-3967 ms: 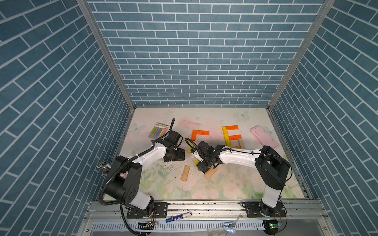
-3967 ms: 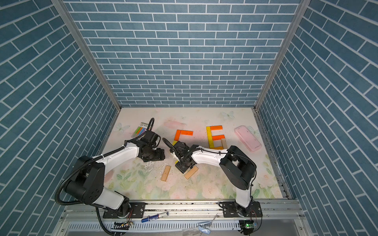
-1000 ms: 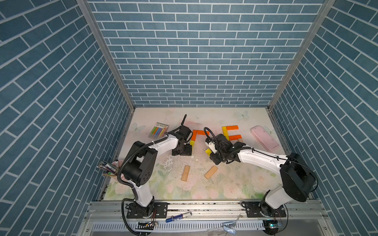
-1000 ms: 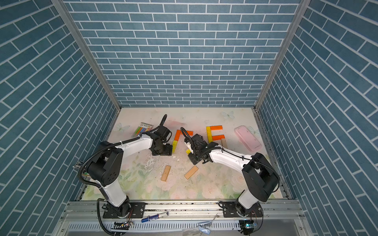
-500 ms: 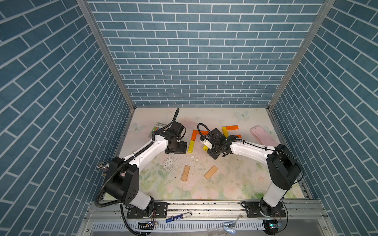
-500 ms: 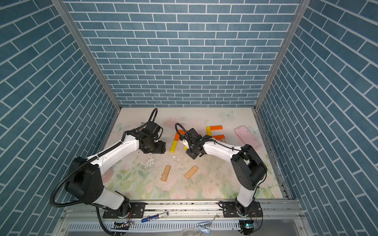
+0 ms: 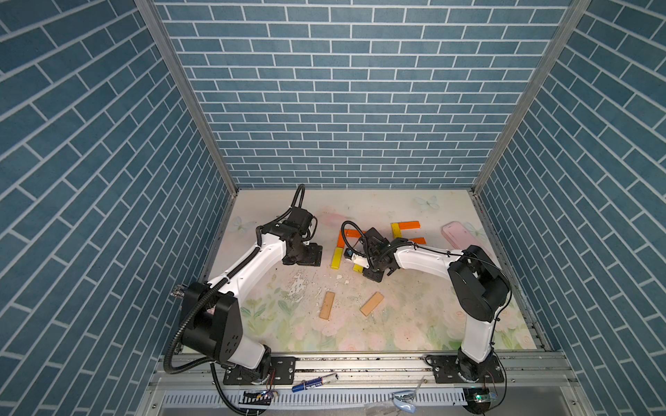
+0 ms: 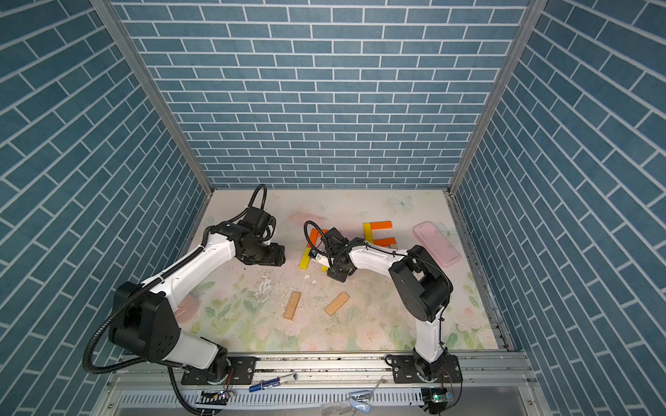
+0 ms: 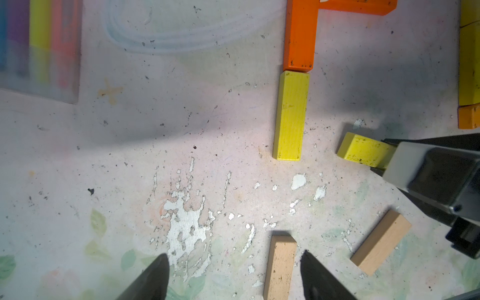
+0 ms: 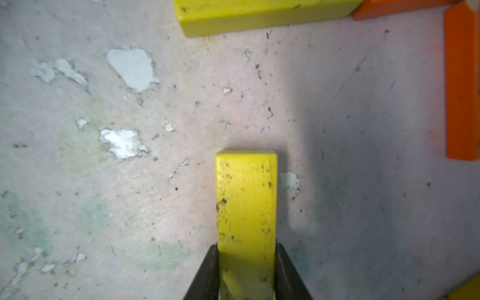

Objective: Assemble the number 6 with building blocks
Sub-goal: Assemble the building block at the center of the board.

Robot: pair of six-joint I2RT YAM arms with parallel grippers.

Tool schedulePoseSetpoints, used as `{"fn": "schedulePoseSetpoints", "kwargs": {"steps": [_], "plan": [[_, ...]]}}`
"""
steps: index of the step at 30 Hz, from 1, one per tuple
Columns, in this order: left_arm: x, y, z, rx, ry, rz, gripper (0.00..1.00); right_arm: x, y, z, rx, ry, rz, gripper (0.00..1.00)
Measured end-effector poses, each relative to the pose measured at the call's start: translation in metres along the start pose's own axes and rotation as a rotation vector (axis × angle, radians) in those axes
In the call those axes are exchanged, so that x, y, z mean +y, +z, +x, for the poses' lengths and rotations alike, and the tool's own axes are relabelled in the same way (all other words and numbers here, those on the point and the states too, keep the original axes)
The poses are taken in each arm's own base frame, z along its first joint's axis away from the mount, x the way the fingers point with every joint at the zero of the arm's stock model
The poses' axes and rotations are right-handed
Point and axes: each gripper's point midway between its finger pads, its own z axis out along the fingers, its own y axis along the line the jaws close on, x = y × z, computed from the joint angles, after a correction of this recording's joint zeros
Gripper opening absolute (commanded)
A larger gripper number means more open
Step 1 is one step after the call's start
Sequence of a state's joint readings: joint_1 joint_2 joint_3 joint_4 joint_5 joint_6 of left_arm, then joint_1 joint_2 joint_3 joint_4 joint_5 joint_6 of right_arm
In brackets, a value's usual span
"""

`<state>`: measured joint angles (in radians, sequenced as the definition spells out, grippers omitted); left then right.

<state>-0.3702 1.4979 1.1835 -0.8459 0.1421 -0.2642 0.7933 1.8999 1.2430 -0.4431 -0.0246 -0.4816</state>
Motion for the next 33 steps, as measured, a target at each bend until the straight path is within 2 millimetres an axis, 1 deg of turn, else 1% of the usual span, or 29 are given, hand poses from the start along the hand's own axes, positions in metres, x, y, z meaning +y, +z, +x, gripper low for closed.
{"fn": "schedulePoseSetpoints", "kwargs": {"steps": [4,8,12,17,27,33], "plan": [[0.002,0.001,-0.001,-0.001,0.002,0.015,0.8,-0.007,0.002,-0.007,-0.003,-0.046,0.002,0.28],[0.005,0.001,-0.002,-0.008,-0.006,0.026,0.8,-0.013,0.008,-0.007,0.015,-0.081,-0.011,0.28],[0.007,0.0,-0.003,-0.015,-0.012,0.036,0.8,-0.019,0.009,-0.009,0.018,-0.107,-0.02,0.28],[0.007,-0.001,-0.005,-0.019,-0.02,0.049,0.8,-0.025,0.013,-0.017,0.01,-0.133,-0.029,0.28],[0.006,-0.001,-0.006,-0.022,-0.027,0.067,0.8,-0.027,0.019,-0.034,-0.014,-0.159,-0.077,0.28],[0.005,0.0,-0.006,-0.027,-0.027,0.078,0.8,-0.029,0.021,-0.036,-0.014,-0.159,-0.09,0.28]]}}
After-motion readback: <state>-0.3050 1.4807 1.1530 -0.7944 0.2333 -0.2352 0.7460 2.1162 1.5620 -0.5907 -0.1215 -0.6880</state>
